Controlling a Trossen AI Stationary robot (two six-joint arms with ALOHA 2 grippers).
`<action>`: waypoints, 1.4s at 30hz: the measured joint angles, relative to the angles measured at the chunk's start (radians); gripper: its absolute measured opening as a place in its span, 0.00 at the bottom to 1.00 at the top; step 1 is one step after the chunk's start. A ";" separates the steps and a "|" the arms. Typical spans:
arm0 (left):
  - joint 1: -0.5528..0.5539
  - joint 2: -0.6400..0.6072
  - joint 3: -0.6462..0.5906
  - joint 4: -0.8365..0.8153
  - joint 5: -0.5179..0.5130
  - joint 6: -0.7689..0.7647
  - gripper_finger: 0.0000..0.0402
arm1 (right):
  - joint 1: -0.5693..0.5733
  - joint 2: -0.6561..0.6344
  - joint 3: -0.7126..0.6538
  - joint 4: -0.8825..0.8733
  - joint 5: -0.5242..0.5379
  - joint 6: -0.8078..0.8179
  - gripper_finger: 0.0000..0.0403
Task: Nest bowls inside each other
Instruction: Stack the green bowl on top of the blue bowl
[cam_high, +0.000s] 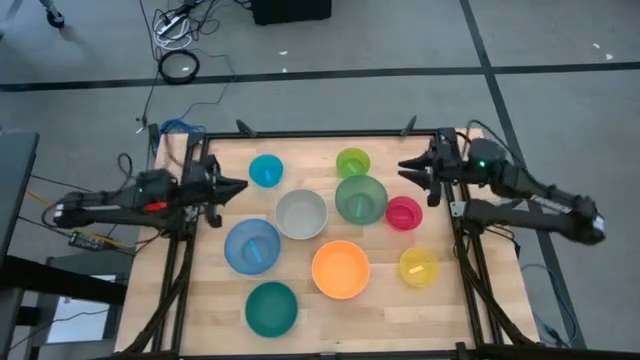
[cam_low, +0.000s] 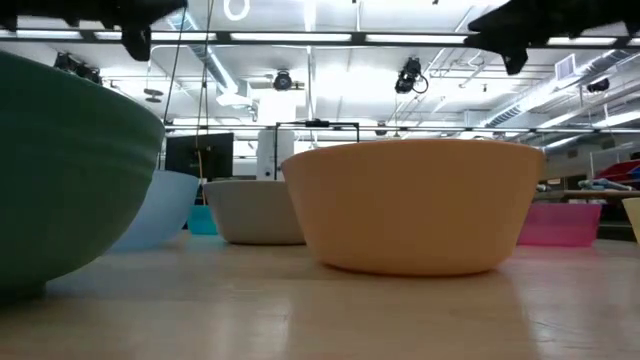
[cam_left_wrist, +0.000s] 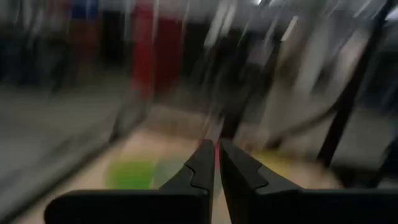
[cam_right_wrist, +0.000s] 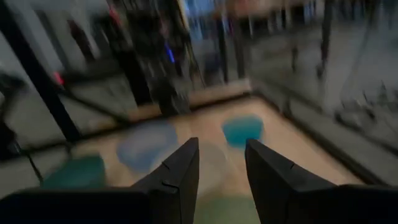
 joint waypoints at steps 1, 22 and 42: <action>0.000 0.053 0.071 -0.153 -0.026 -0.022 0.09 | 0.032 0.039 0.059 -0.082 0.043 -0.012 0.30; -0.007 0.687 0.500 -1.051 0.010 0.036 0.10 | 0.623 0.438 0.394 -0.556 0.890 0.156 0.22; -0.007 0.491 0.500 -0.778 -0.152 -0.103 0.10 | 0.121 0.796 0.310 -0.408 0.442 0.446 0.27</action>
